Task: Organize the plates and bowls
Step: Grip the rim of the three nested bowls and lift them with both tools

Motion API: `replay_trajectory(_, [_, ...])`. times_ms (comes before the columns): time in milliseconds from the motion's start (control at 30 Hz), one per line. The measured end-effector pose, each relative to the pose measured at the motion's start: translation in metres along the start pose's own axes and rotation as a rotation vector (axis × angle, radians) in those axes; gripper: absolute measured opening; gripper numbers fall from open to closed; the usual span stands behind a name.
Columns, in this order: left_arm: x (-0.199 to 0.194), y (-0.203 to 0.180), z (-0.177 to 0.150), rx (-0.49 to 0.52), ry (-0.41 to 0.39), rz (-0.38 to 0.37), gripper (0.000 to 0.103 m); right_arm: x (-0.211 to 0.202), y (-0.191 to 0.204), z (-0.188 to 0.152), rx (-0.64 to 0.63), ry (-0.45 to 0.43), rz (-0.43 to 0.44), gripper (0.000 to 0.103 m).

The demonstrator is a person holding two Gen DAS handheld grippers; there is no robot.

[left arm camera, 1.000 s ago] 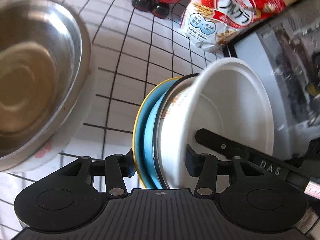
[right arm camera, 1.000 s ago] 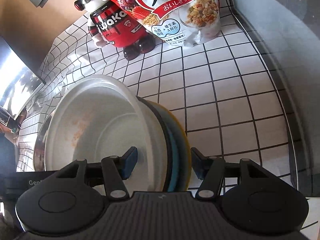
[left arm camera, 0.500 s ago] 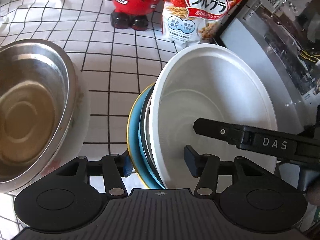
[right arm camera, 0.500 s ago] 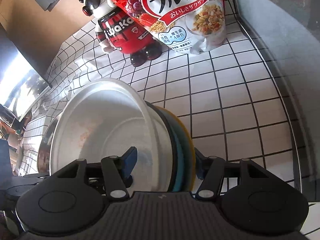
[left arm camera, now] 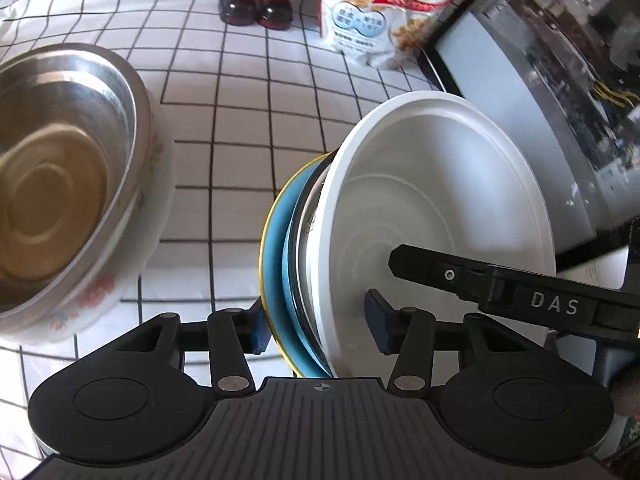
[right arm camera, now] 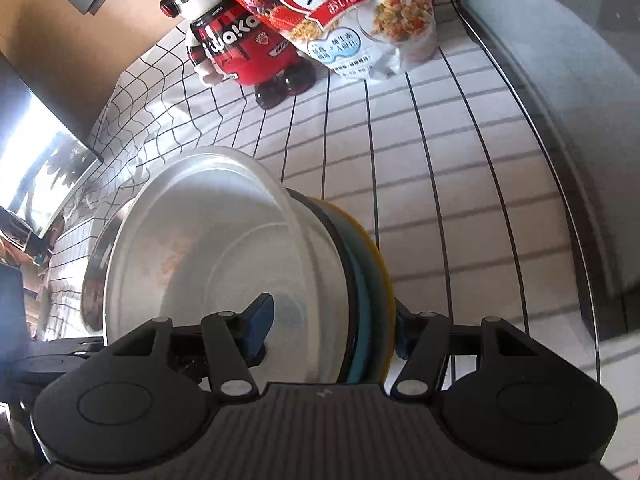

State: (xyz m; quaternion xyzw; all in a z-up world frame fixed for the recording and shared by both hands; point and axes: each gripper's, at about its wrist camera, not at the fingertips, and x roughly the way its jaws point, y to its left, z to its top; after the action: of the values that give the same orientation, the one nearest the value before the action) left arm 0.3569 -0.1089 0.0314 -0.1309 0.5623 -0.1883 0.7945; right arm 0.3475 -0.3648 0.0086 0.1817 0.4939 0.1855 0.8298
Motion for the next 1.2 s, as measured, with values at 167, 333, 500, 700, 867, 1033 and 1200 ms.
replay_trajectory(167, [-0.013, 0.003, -0.008, 0.032, -0.015, 0.011, 0.037, -0.007, 0.001, -0.011, -0.007, -0.011, -0.004, 0.06])
replay_trajectory(333, [-0.031, -0.005, -0.001, 0.085, -0.086, 0.088, 0.035, -0.005, 0.009, -0.009, -0.067, -0.046, -0.062, 0.061])
replay_trajectory(500, [-0.016, 0.002, 0.004, 0.028, -0.051, 0.091, 0.039, -0.005, 0.003, -0.003, -0.051, -0.048, -0.047, 0.07])
replay_trajectory(700, [-0.015, 0.001, 0.008, 0.033, -0.06, 0.095, 0.037, -0.005, -0.004, -0.008, -0.007, -0.055, -0.022, 0.075])
replay_trajectory(867, [-0.014, -0.009, 0.008, 0.068, -0.057, 0.117, 0.028, -0.003, -0.013, -0.011, 0.072, -0.051, 0.025, 0.083])
replay_trajectory(1033, [-0.014, -0.014, 0.004, 0.09, -0.062, 0.138, 0.029, -0.002, -0.015, -0.012, 0.102, -0.059, 0.07, 0.089])
replay_trajectory(1200, [-0.012, -0.007, 0.004, 0.051, -0.04, 0.125, 0.031, 0.004, -0.019, -0.012, 0.165, 0.009, 0.204, 0.091])
